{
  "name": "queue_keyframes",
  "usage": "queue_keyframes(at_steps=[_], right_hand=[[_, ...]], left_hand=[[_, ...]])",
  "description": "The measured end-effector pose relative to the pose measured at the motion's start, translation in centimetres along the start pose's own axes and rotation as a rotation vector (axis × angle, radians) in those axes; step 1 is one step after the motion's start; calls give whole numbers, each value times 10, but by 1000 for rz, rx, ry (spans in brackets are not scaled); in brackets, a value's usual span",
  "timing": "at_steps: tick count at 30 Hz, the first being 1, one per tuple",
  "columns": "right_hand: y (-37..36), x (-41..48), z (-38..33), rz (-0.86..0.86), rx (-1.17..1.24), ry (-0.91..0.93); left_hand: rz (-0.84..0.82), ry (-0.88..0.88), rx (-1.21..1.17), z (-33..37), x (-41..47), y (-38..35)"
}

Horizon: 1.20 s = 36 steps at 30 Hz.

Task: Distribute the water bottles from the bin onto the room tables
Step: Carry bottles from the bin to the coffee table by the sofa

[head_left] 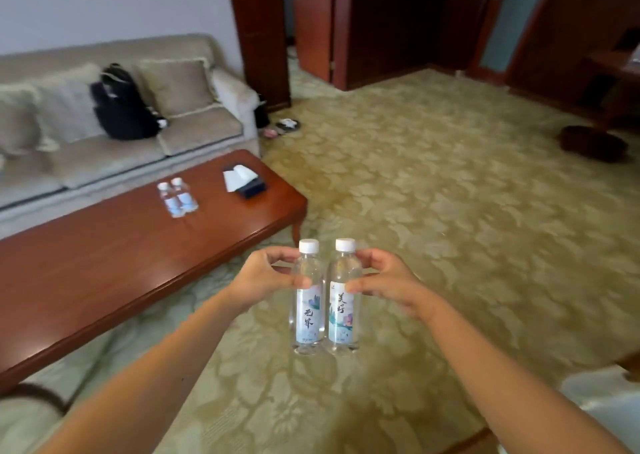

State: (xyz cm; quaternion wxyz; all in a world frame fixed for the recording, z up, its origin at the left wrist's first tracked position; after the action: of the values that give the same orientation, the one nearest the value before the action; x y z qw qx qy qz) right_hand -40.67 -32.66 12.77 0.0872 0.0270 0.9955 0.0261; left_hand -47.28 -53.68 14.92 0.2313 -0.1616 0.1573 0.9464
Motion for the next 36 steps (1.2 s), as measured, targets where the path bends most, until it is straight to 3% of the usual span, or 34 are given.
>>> queue_keyframes(at_steps=[6,15,27,36], right_hand=[[-124,50,-27,-232,-8,13],[-259,120,-54,-527,-44,40],[-377,255,-101,-821,-81,96],[-445,336,-117,-926,-79,103]], left_hand=[[232,33,-102,-40,-42,120],[511,85,-213,-76,-80,232],[773,139,-276,-78,-41,359],[892,172,-237,-73,-9,435]])
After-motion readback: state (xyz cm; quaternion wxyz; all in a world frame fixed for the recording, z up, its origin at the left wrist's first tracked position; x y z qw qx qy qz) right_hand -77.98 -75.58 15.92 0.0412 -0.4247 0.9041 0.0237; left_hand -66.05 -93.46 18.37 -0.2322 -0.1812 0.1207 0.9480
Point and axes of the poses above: each hand's wrist, its own x-axis towards the middle knuckle, its own y-axis out of the back of the hand, z = x × y, the point moved 10 cm from there along x, towards the middle knuckle, and after that the axes turned 9 degrees about y, right-handed, at the moved point
